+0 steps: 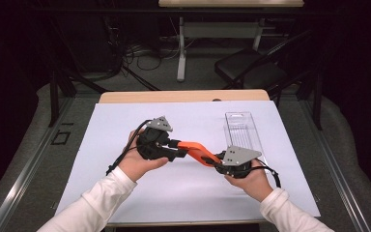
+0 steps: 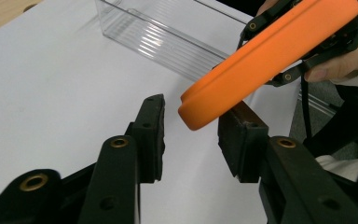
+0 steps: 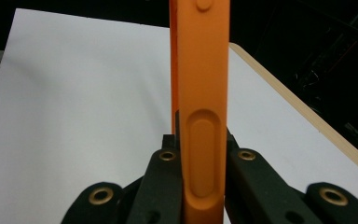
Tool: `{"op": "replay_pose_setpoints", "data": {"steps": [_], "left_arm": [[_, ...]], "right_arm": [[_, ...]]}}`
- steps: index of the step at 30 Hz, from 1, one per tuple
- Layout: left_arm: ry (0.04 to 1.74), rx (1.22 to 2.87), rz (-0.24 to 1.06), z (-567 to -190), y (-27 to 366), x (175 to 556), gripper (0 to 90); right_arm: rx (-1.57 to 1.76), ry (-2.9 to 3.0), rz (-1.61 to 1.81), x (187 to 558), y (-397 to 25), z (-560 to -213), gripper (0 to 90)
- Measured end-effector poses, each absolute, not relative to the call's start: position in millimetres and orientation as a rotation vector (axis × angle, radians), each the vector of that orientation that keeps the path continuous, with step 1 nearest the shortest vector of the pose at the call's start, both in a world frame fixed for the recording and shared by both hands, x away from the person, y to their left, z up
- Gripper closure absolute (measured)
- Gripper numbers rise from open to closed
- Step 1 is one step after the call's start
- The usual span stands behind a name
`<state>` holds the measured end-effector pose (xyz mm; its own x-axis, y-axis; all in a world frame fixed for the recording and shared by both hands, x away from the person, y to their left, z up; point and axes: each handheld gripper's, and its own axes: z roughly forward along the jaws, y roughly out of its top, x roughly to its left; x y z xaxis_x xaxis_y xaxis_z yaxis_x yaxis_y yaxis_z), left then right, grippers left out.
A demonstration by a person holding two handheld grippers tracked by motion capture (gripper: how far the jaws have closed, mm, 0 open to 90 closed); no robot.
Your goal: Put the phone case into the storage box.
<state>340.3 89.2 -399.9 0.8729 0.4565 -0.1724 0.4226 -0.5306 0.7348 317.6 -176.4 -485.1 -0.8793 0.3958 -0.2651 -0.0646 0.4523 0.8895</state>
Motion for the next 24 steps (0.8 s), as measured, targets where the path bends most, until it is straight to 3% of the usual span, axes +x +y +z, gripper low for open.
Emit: {"op": "replay_pose_setpoints", "data": {"steps": [11, 24], "left_arm": [[0.628, 2.195, 0.051, -403.6, 85.5, 340.9, 72.3], [0.639, 2.162, 0.042, -407.8, 87.4, 343.0, 77.8]], "right_arm": [[0.281, 2.273, 1.432, 317.8, -175.2, -487.2, 86.7], [0.282, 2.275, 1.427, 317.8, -175.5, -488.8, 86.6]]}}
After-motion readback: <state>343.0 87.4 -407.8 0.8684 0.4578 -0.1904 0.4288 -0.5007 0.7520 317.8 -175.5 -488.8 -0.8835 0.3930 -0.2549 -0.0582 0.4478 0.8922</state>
